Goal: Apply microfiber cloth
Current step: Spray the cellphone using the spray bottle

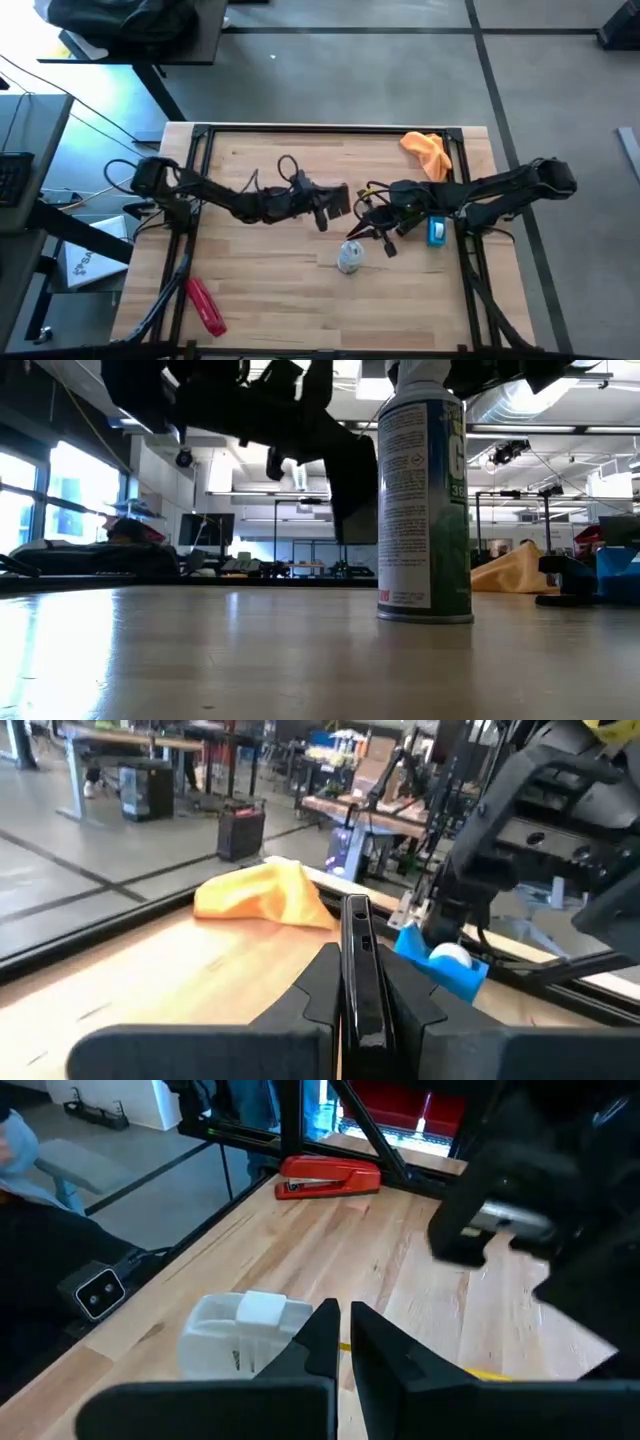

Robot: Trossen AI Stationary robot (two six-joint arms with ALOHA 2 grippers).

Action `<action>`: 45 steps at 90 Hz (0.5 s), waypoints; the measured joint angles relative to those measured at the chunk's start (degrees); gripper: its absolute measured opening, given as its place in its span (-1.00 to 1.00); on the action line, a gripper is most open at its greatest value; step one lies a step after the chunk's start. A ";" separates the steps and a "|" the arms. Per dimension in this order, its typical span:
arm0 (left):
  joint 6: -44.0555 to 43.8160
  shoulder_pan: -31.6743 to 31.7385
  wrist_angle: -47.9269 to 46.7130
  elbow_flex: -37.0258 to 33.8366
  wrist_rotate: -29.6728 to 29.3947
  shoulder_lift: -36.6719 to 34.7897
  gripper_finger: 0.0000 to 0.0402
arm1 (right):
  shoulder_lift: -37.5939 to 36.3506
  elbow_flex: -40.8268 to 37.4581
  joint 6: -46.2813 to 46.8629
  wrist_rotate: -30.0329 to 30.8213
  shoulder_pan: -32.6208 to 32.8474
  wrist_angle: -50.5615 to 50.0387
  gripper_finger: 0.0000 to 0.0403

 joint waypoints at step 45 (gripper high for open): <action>16.85 0.23 -0.37 0.01 -0.78 -14.82 -0.92 | 0.00 -0.02 0.90 0.05 0.00 0.04 -1.00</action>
